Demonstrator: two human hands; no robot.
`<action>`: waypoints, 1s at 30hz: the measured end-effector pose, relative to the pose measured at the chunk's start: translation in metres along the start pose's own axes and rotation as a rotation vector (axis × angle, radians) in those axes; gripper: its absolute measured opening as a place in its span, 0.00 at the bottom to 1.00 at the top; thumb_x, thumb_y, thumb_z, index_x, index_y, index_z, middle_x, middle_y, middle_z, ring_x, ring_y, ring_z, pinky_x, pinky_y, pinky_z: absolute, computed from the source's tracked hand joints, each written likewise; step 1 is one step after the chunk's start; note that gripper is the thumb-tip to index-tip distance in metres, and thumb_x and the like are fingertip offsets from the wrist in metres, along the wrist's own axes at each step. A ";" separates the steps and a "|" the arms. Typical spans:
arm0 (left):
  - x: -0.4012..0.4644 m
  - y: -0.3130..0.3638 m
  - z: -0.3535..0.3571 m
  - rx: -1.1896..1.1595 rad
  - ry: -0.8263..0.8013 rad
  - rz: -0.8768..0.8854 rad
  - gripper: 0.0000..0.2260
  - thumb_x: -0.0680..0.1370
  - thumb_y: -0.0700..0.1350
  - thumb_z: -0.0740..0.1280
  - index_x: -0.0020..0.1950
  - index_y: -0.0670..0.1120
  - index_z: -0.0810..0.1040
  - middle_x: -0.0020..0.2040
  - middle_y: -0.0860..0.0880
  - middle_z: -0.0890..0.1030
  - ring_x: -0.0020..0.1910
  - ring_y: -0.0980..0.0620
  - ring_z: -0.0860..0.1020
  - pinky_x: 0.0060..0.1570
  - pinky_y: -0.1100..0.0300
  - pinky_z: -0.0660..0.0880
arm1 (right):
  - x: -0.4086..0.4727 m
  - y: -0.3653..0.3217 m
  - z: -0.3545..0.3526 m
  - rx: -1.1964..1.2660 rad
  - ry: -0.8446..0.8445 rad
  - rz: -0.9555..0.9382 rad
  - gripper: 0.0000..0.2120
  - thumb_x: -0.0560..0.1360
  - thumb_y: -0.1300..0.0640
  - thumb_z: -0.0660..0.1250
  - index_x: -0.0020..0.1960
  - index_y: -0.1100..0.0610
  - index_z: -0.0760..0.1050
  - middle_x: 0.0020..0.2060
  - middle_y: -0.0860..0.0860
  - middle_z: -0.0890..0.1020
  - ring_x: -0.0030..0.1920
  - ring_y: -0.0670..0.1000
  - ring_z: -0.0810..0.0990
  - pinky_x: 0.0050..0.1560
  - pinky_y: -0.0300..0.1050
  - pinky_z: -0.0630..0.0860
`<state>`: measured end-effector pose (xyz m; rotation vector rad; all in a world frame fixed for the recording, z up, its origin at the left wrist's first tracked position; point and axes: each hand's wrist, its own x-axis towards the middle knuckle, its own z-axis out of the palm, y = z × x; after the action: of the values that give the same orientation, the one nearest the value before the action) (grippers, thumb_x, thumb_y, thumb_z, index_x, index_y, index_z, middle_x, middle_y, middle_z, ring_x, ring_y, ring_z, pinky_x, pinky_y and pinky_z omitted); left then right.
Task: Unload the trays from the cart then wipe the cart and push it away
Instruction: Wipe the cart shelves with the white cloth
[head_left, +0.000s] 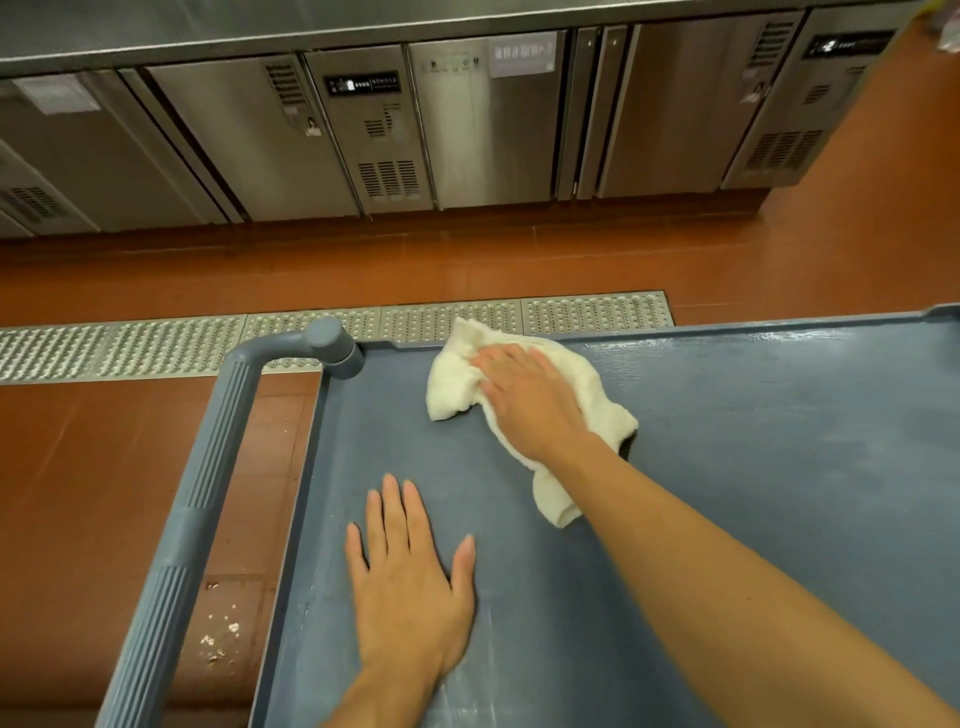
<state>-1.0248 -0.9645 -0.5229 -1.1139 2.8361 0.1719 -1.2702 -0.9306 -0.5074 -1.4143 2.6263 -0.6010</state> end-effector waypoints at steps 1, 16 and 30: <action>0.001 -0.001 0.000 0.004 -0.005 0.002 0.38 0.81 0.67 0.45 0.84 0.44 0.52 0.84 0.45 0.51 0.83 0.45 0.49 0.80 0.42 0.50 | -0.007 0.013 -0.006 -0.004 0.014 0.013 0.17 0.84 0.54 0.55 0.71 0.53 0.72 0.68 0.48 0.76 0.70 0.51 0.71 0.72 0.49 0.62; 0.001 0.019 -0.008 0.022 0.013 -0.043 0.40 0.79 0.68 0.43 0.84 0.44 0.53 0.84 0.46 0.50 0.83 0.46 0.47 0.81 0.43 0.48 | -0.084 0.170 -0.070 0.008 0.111 0.201 0.18 0.85 0.56 0.56 0.74 0.55 0.71 0.71 0.52 0.75 0.73 0.54 0.68 0.77 0.55 0.61; 0.033 0.119 -0.002 -0.032 -0.041 0.005 0.39 0.79 0.68 0.47 0.84 0.44 0.52 0.84 0.42 0.48 0.82 0.36 0.45 0.73 0.25 0.43 | -0.078 0.123 -0.041 -0.055 0.197 0.164 0.15 0.83 0.57 0.57 0.67 0.56 0.74 0.61 0.53 0.79 0.63 0.59 0.73 0.66 0.57 0.68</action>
<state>-1.1308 -0.9003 -0.5168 -1.0961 2.8096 0.2384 -1.3330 -0.7944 -0.5252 -1.1921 2.8962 -0.6856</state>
